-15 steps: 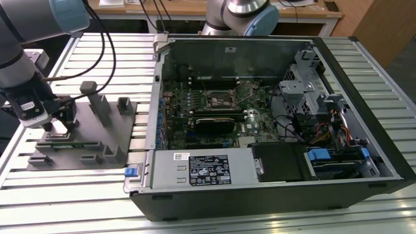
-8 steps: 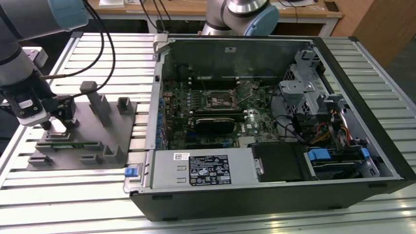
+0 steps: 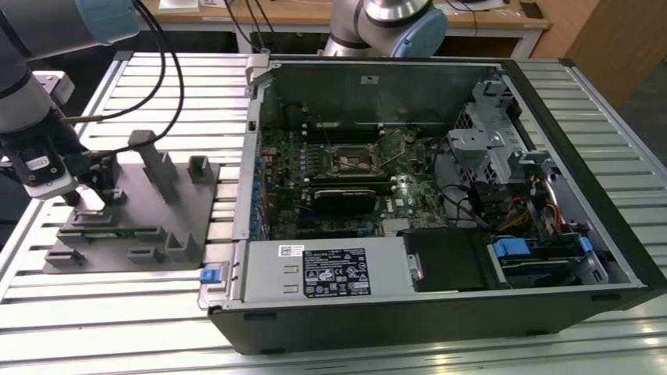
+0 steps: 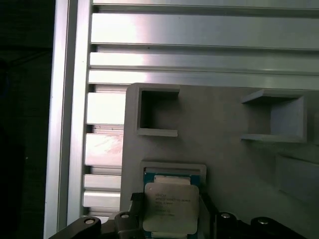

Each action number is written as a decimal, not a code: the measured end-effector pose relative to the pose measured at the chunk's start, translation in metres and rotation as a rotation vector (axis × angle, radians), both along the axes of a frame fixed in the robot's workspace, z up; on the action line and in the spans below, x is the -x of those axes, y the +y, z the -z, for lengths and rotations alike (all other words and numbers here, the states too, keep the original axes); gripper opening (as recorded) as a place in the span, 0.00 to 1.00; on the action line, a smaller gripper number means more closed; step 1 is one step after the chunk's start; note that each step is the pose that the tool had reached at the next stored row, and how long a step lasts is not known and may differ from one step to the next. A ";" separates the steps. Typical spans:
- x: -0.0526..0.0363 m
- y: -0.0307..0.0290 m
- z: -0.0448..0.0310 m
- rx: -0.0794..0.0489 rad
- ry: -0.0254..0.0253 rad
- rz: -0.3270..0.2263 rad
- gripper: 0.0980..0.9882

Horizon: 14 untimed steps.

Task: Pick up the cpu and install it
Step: 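Pick up the cpu and move it towards the insertion slot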

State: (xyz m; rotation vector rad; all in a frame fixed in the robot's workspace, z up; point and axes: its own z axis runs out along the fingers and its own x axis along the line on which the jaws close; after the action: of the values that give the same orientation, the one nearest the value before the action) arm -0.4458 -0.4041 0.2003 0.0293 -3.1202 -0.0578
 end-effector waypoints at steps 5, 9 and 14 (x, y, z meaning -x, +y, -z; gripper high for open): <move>0.0000 0.0000 -0.0034 -0.001 -0.0002 0.000 0.48; 0.0000 0.0000 -0.0043 0.000 0.0002 0.000 0.48; 0.0000 0.0000 -0.0084 0.000 0.0002 0.000 0.48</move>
State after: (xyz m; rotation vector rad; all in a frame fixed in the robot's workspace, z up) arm -0.4458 -0.4041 0.2087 0.0292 -3.1200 -0.0583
